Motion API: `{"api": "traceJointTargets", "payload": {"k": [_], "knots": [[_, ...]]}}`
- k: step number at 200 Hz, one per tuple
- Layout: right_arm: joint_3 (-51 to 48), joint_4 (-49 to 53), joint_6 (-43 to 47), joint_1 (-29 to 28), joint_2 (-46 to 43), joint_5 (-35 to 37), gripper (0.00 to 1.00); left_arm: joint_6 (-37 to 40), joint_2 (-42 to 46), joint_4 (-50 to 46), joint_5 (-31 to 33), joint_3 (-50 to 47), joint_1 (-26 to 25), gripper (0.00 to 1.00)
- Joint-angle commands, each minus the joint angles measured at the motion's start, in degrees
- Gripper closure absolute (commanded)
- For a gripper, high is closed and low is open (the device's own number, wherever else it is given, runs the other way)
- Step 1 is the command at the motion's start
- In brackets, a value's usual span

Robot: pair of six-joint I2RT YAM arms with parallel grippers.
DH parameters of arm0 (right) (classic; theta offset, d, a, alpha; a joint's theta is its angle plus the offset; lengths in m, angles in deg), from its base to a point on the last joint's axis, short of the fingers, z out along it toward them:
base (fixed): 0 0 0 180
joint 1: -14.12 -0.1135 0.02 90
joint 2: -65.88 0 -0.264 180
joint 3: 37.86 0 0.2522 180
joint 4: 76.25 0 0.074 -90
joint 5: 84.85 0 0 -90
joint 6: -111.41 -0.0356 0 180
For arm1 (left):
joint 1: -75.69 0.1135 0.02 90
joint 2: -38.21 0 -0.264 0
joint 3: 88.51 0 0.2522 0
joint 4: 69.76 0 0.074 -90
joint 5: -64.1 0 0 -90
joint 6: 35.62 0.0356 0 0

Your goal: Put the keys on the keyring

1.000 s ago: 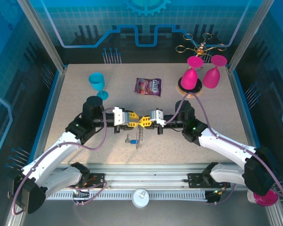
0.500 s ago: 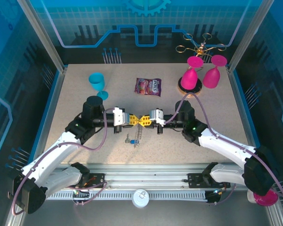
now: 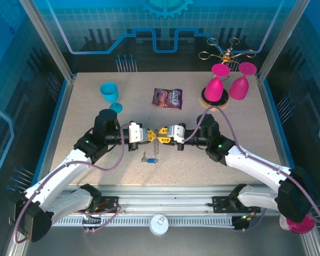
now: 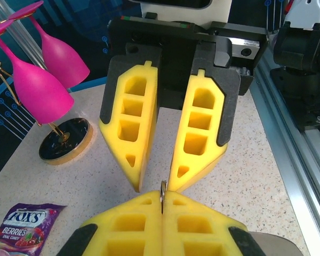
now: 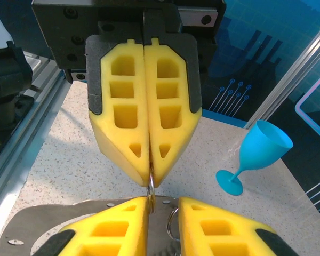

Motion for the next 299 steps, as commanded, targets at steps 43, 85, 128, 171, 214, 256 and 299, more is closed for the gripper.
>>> {"api": "traceJointTargets", "payload": {"k": [43, 85, 128, 171, 214, 256, 299], "knots": [[2.7, 0.4, 2.2, -1.6, 0.7, 0.8, 0.84, 1.5, 0.1, -0.2, -0.4, 1.0, -0.6, 1.0], [3.0, 0.4, 2.2, -1.7, 1.2, -0.1, 1.0, 0.8, 0.2, 0.0, -0.2, 1.1, -0.6, 1.0], [2.6, -0.1, 1.6, -1.7, 0.6, -0.5, 1.0, 0.1, 0.5, -1.7, 1.7, 0.0, -0.6, 0.73], [2.9, 0.7, 1.7, -1.7, 0.9, -0.6, 1.0, -0.1, 0.4, -1.9, 2.6, -0.7, -0.6, 0.78], [3.3, 0.3, 1.5, -1.8, 1.2, -0.9, 1.0, 0.3, -1.1, -3.1, 2.6, 0.1, -0.6, 0.8], [3.3, 0.0, 1.3, -1.9, 1.8, -1.2, 1.0, 0.8, -1.9, -3.9, 2.3, 0.3, -0.5, 0.81], [3.5, -0.4, 1.0, -2.1, 2.3, -1.7, 1.0, 1.0, -2.1, -4.0, 2.1, 0.5, -0.5, 0.9]]}}
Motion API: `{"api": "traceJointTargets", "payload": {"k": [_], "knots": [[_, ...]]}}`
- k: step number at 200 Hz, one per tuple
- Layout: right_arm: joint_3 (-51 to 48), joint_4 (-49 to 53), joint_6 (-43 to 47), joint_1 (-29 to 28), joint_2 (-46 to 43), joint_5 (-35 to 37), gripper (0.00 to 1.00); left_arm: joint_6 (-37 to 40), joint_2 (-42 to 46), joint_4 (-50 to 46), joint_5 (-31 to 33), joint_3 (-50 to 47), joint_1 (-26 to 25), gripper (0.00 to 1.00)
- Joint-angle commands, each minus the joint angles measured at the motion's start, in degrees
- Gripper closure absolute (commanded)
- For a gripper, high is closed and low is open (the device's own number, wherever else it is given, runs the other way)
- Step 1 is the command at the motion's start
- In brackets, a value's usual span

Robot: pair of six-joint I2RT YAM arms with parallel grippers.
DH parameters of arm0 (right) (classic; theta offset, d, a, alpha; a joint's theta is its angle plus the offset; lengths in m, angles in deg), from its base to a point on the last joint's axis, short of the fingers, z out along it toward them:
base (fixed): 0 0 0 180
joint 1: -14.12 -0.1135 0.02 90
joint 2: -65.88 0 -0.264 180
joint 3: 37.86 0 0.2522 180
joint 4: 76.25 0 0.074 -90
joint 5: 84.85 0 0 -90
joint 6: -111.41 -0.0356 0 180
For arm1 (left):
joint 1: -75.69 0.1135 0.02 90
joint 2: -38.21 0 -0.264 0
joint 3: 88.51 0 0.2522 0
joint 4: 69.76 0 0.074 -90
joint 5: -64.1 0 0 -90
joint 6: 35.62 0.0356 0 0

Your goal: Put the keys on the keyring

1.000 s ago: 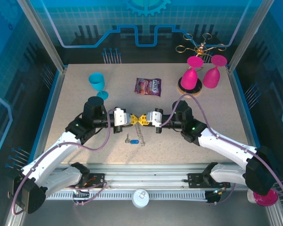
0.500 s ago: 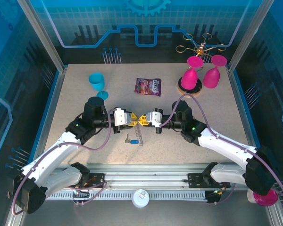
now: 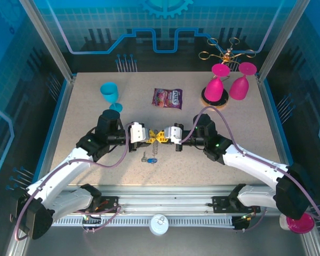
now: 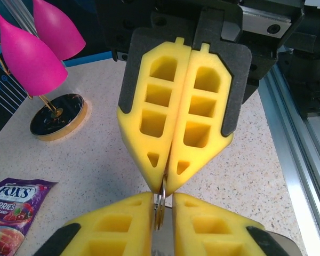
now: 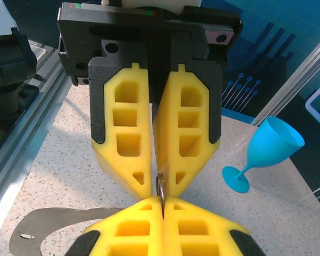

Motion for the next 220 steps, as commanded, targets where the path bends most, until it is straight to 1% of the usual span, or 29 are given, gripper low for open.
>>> {"api": "traceJointTargets", "payload": {"k": [1, 25, 42, 44, 55, 60, 69, 82, 95, 115, 134, 147, 163, 172, 185, 195, 220], "knots": [[2.6, -1.8, -0.8, -1.0, 0.4, -2.1, 1.0, 1.0, -0.4, -1.0, -0.7, 0.6, -0.3, 0.9], [2.4, -1.8, -0.8, -1.0, 0.4, -1.9, 1.0, 1.8, -0.3, -1.1, 0.2, 0.6, -0.3, 1.0], [1.6, -2.8, -1.3, -1.0, 0.1, -0.2, 1.0, 2.1, 0.1, -0.4, 1.9, 0.3, -0.3, 1.0], [1.4, -3.1, -1.4, -1.0, -0.1, 0.3, 0.97, 2.2, 0.2, -0.2, 2.1, 0.2, -0.3, 1.0], [0.0, -4.9, -3.1, -0.6, -0.9, 2.5, 0.69, 2.3, 0.8, 1.0, 3.8, -0.4, -0.3, 1.0], [-0.7, -6.1, -4.2, -0.3, -1.5, 3.9, 0.61, 2.3, 1.1, 1.7, 4.9, -0.7, -0.3, 1.0], [-2.4, -7.8, -6.4, 0.4, -2.6, 6.4, 0.53, 2.4, 1.6, 3.0, 7.3, -1.5, -0.2, 1.0], [-4.3, -8.4, -9.0, 1.4, -4.6, 10.5, 0.49, 1.9, 2.4, 4.9, 11.2, -2.3, -0.3, 1.0], [-5.7, -7.5, -9.9, 1.9, -6.1, 15.3, 0.48, 1.1, 3.0, 5.9, 14.8, -2.7, -0.3, 1.0], [-7.5, -4.7, -10.8, 1.1, -7.2, 21.1, 0.51, -2.2, 3.5, 5.0, 20.5, -2.2, -0.3, 1.0], [-8.2, -1.3, -11.6, -1.6, -7.1, 24.5, 0.53, -4.5, 4.3, 3.0, 25.2, -2.1, -0.2, 1.0], [-9.0, -0.7, -14.4, -3.7, -6.3, 26.7, 0.55, -6.5, 5.1, 2.7, 28.7, -2.6, 0.0, 1.0], [-9.1, -0.5, -23.1, -5.8, -4.3, 30.5, 0.61, -9.8, 5.9, 3.1, 31.7, -3.6, 0.8, 1.0], [-8.5, 0.1, -29.0, -6.8, -2.9, 32.5, 0.62, -11.8, 6.3, 2.9, 32.8, -3.7, 1.1, 1.0], [-6.5, 5.4, -37.1, -8.2, -0.4, 35.5, 0.64, -13.6, 6.6, 1.7, 33.3, -3.5, 1.5, 1.0], [-3.9, 10.5, -42.7, -8.5, 2.0, 36.5, 0.66, -14.8, 6.9, 0.2, 33.8, -3.1, 1.5, 1.0], [4.9, 25.3, -51.2, -8.7, 9.2, 35.9, 0.66, -17.3, 6.8, -4.1, 35.9, -1.6, 2.2, 1.0]]}}
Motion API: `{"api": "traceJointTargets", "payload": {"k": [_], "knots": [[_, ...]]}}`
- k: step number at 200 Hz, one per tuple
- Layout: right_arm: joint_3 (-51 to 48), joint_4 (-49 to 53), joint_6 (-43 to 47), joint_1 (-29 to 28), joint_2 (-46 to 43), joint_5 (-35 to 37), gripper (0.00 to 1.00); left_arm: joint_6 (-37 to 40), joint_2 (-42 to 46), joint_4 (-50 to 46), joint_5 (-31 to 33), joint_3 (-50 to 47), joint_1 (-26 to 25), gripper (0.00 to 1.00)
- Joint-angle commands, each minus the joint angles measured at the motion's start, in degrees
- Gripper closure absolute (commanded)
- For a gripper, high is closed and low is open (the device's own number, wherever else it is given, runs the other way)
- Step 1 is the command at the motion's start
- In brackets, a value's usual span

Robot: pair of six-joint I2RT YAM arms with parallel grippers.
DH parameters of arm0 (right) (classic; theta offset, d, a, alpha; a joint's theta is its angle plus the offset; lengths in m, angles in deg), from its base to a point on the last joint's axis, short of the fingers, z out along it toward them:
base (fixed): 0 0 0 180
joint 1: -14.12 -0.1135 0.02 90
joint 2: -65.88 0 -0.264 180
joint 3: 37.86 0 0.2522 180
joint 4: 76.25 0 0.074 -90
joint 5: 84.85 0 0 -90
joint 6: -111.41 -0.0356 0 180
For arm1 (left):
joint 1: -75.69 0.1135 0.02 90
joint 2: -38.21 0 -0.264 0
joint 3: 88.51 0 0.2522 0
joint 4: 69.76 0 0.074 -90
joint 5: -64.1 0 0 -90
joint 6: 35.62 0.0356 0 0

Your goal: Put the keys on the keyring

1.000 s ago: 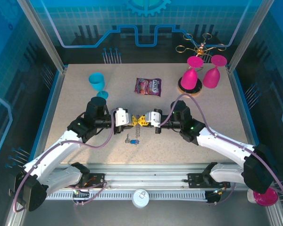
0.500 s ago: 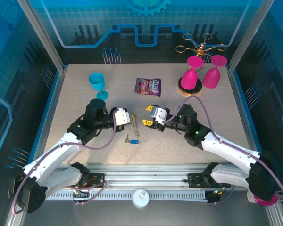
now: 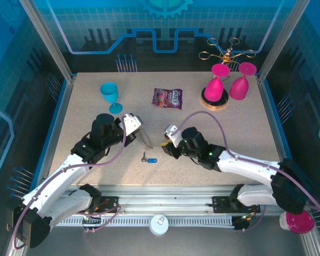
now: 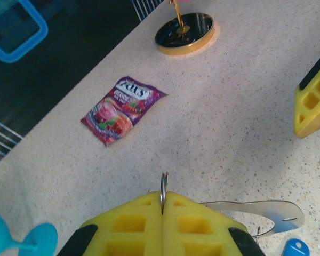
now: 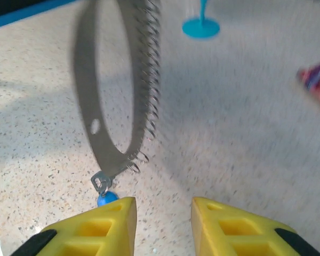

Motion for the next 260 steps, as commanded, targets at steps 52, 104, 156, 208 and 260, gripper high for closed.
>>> {"api": "traceJointTargets", "payload": {"k": [52, 104, 156, 208, 260], "knots": [[13.4, 13.0, -17.0, -6.3, 15.6, -1.4, 0.6, -15.1, 0.5, -2.5, 6.8, 0.2, 4.9, 1.0], [7.4, -4.4, 2.6, -8.1, 20.4, -0.9, 0.56, -17.5, -0.8, -0.7, 8.7, -0.6, 6.5, 1.0], [10.2, -6.7, 3.8, -7.2, 29.0, -5.7, 0.57, -17.9, -1.4, 0.3, 7.2, -1.2, 6.7, 1.0], [12.8, -8.6, 3.5, -7.2, 32.6, -5.9, 0.57, -17.9, -1.5, 0.8, 6.6, -1.6, 6.7, 1.0], [11.7, -9.9, 3.8, -7.2, 33.6, -5.1, 0.7, -17.4, -1.4, 0.5, 6.5, -1.7, 6.8, 1.0]]}}
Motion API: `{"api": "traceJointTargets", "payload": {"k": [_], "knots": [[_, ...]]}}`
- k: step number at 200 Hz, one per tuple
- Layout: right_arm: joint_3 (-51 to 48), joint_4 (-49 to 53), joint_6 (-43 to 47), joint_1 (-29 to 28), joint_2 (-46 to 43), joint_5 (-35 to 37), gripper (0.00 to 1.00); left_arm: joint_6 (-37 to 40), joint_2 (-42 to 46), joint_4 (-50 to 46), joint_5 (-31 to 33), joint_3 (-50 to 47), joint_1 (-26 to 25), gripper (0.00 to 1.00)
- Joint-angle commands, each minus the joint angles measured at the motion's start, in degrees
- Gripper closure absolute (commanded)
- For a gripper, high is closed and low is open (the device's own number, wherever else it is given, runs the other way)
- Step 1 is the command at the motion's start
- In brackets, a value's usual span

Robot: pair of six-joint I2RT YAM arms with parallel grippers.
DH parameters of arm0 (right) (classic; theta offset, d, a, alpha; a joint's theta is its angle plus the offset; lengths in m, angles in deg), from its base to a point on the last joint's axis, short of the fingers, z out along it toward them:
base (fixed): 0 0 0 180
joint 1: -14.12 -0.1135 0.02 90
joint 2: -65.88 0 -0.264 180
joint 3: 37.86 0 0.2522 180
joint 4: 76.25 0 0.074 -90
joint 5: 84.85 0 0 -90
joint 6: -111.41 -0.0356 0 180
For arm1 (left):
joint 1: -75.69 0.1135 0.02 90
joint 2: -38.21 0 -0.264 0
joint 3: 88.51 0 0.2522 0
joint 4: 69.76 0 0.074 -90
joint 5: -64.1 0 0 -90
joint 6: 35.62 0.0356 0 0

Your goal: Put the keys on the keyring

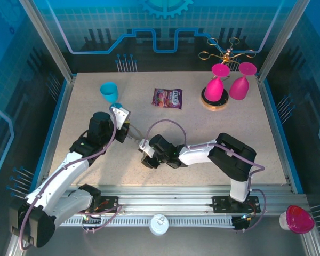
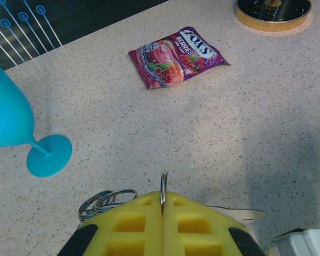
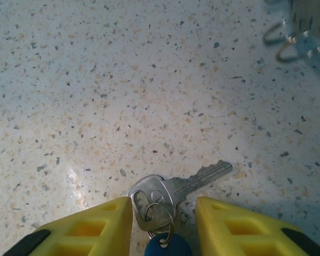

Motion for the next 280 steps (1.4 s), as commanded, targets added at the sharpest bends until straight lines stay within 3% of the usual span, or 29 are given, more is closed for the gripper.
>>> {"api": "traceJointTargets", "payload": {"k": [1, 51, 137, 187, 249, 280], "knots": [[-0.4, -1.7, 0.8, 0.5, 0.5, -0.3, 0.7, -0.6, 0.1, 2.1, -1.1, -1.0, 0.6, 1.0], [-4.8, -0.1, 1.0, 1.5, -3.0, 1.6, 0.88, -0.1, 0.0, 1.9, -1.7, -0.7, 0.6, 1.0], [-16.5, 10.2, -3.7, 9.0, -19.2, 6.6, 0.99, 1.8, -0.1, 2.2, -6.8, -0.4, 0.5, 1.0], [-17.0, 19.4, -10.3, 13.9, -26.6, 4.0, 1.0, 2.1, -2.0, 2.8, -11.3, 0.9, 0.2, 1.0], [-15.8, 21.9, -17.5, 19.5, -26.4, -2.1, 1.0, 9.5, -8.0, 0.2, -9.7, 5.5, -5.8, 1.0], [-15.7, 21.8, -19.1, 20.7, -24.9, -4.4, 1.0, 9.7, -9.1, 1.9, -10.6, 5.4, -6.4, 1.0]]}}
